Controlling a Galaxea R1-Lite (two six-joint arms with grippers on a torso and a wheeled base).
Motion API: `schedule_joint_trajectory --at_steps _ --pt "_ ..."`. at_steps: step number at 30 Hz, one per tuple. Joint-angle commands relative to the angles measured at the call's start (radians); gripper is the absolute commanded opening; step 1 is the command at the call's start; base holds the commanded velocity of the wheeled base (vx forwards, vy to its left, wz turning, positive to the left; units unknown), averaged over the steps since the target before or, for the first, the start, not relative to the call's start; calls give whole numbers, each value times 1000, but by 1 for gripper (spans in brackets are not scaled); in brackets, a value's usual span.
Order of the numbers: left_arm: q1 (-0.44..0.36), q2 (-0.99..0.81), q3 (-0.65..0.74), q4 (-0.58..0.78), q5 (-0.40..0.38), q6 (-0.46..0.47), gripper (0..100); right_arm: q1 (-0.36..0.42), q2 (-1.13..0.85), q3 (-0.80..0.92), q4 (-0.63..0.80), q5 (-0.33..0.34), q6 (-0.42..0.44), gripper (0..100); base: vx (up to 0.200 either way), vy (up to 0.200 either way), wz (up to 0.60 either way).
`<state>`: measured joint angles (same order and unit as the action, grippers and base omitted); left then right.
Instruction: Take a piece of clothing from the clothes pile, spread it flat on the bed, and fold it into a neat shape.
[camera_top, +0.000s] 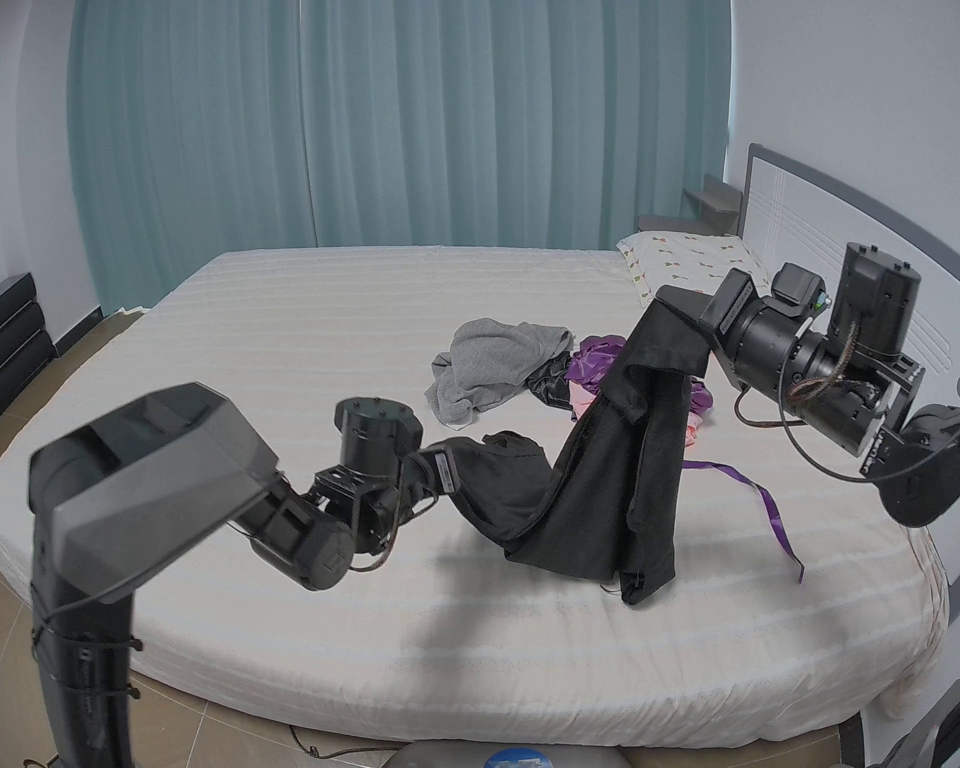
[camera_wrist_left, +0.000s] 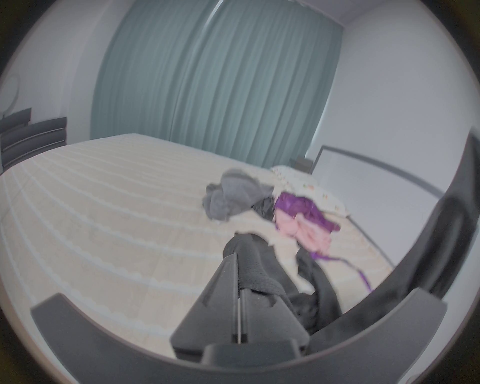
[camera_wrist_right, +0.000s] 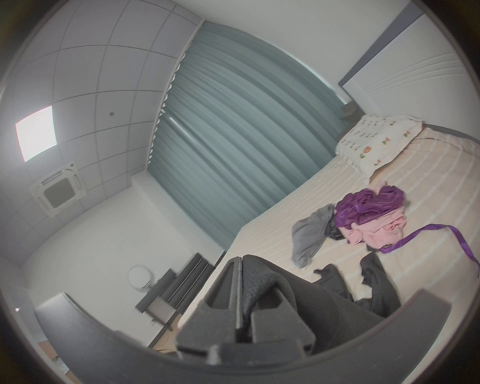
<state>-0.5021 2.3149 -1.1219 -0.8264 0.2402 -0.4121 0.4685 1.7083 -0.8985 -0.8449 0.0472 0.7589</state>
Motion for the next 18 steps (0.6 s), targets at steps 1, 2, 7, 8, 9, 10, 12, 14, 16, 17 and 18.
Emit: schedule_joint_trajectory --at_steps 1,2,7,8,9,10,12,14,16,17,18 --pt "2 -388 114 26 36 -91 0 -62 206 -165 -92 -164 0 0 0 0 0" --pt "2 -425 111 38 50 -105 0 -68 203 -195 -125 -185 -4 0 0 0 0" --pt "2 -531 96 46 96 -143 0 -82 145 -275 -169 -205 -4 0 0 0 0" --pt "4 -568 99 46 99 -168 0 -90 117 -270 -171 -202 -4 0 0 0 0" --pt "4 -581 105 47 97 -175 0 -90 109 -260 -169 -199 -4 0 0 0 0" --pt "4 -595 120 46 97 -188 0 -87 103 -229 -161 -196 -3 0 0 0 0" --pt "4 -600 152 44 96 -200 0 -77 100 -161 -157 -194 -3 0 0 0 0" --pt "-6 -595 211 44 90 -231 0 -44 111 -16 -169 -167 7 0 0 0 0" --pt "-19 -592 246 46 93 -301 0 -28 129 49 -171 -142 10 0 0 0 0" --pt "-36 -586 260 47 91 -323 0 -25 146 69 -171 -136 11 0 0 0 0" --pt "-47 -574 284 39 88 -340 0 -21 171 86 -172 -138 17 0 0 0 0"
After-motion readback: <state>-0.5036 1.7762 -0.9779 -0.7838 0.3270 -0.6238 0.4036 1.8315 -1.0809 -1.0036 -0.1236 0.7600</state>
